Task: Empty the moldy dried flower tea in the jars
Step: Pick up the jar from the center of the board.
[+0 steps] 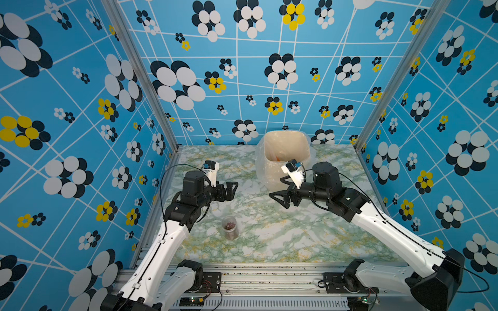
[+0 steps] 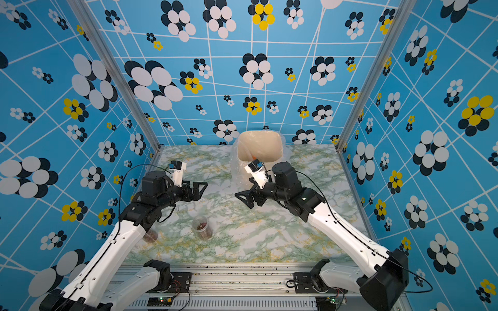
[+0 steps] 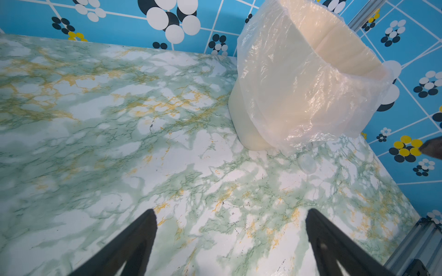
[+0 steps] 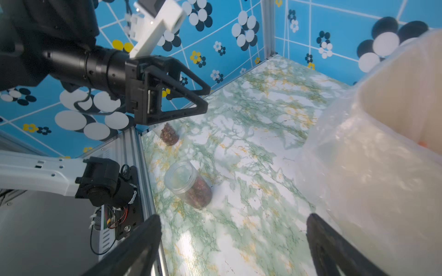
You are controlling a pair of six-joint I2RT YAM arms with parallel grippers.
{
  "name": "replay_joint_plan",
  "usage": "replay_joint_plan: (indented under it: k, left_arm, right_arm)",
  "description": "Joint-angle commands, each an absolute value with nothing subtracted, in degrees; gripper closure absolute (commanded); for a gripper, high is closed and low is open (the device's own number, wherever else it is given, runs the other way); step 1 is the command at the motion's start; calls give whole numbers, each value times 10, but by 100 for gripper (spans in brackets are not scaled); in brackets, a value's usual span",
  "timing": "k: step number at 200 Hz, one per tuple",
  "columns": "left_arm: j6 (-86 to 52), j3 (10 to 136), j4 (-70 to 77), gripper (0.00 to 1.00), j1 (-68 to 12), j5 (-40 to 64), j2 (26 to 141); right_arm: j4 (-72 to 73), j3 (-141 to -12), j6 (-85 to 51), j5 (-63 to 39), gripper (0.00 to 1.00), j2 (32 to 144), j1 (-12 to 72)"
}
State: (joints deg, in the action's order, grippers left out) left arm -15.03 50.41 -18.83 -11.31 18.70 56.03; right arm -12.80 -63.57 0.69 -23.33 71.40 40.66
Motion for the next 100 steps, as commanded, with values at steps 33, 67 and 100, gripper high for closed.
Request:
replay_joint_plan:
  k: [33, 67, 100]
  left_arm:
    - [-173, 511, -181, 1, -85, 220, 574]
    - [-156, 500, -179, 1, -85, 214, 554]
    - [-149, 489, -171, 0, -84, 203, 536]
  right_arm:
    - [-1, -630, 88, -279, 2, 838, 484]
    - [8, -638, 160, -286, 2, 896, 519]
    - [-52, -685, 213, -276, 1, 956, 542]
